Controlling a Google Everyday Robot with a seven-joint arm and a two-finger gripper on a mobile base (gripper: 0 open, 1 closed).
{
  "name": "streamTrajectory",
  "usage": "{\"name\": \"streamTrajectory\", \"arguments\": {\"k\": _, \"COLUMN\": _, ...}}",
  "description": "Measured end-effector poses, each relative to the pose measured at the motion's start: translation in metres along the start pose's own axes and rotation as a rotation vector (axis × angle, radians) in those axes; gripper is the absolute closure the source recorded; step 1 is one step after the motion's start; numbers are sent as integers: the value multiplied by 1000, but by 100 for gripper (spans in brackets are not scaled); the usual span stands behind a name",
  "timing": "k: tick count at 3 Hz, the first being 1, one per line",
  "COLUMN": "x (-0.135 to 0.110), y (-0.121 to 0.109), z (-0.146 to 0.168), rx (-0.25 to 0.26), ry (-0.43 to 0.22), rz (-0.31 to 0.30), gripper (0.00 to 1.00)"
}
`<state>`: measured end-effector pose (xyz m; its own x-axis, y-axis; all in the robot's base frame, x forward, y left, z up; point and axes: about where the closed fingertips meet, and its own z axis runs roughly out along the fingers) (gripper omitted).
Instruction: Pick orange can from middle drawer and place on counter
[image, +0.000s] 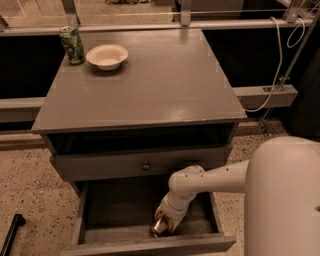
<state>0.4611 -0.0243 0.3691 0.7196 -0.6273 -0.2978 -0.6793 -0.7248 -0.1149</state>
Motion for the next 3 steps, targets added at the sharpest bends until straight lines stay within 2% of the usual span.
{"name": "streamTrajectory", "arguments": {"k": 1, "x": 0, "y": 1, "z": 1, "rx": 2, "ry": 0, "rz": 5, "gripper": 68}}
{"name": "streamTrajectory", "arguments": {"k": 2, "x": 3, "y": -3, "z": -13, "rx": 63, "ry": -12, "rz": 27, "gripper": 74}}
{"name": "streamTrajectory", "arguments": {"k": 3, "x": 10, "y": -13, "z": -54, "rx": 164, "ry": -11, "rz": 43, "gripper": 73}}
